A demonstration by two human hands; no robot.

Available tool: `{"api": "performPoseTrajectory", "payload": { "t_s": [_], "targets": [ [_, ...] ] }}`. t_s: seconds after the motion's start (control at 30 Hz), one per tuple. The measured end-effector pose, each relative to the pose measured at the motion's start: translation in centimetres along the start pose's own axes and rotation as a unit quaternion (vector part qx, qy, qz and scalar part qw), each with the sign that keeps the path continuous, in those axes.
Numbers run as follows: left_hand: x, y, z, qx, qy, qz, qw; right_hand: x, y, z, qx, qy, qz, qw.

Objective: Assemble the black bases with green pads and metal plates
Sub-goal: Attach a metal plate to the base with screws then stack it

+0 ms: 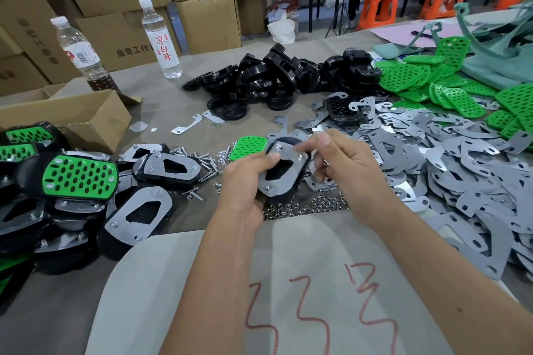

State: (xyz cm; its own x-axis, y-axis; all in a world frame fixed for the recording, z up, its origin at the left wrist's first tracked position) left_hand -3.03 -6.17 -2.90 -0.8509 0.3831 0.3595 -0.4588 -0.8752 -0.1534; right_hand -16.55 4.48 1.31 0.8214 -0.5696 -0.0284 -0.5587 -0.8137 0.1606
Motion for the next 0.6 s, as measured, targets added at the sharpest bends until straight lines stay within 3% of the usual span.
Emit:
{"api": "performPoseTrajectory", "payload": {
  "t_s": [0.07, 0.13, 0.23, 0.47, 0.6],
  "targets": [
    [-1.0, 0.3, 0.4, 0.009, -0.072, 0.046, 0.996, -0.7, 0.0, -0.3, -0.031, -0.085, 0.044, 0.995],
    [-1.9, 0.7, 1.2, 0.034, -0.134, 0.077, 0.987, -0.6, 0.2, -0.2, -0.050, -0.271, 0.066, 0.959],
    [-3.1, 1.0, 1.6, 0.058, -0.170, 0.110, 0.978, 1.6, 0.2, 0.9, -0.033, -0.431, -0.001, 0.902],
    [-3.7, 1.0, 1.1, 0.050, -0.126, 0.148, 0.980, 2.8, -0.2, 0.7, -0.039, -0.456, -0.053, 0.888],
    [-2.7, 0.9, 0.6, -0.005, -0.140, 0.111, 0.984, 2.8, 0.0, 0.6, -0.048, -0.440, -0.055, 0.895]
  ]
}}
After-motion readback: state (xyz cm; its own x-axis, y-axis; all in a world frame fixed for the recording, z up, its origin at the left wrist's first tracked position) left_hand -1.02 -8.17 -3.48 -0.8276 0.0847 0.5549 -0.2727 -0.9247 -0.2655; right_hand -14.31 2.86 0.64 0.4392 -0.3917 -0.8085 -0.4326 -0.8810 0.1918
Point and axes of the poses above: each hand's wrist, its own y-axis towards the middle knuckle, its own x-axis out of the palm, z = x × y, the point moved 9 cm from there along y, towards the middle knuckle, and after that the axes turned 8 degrees about x, right-handed, at the moved point
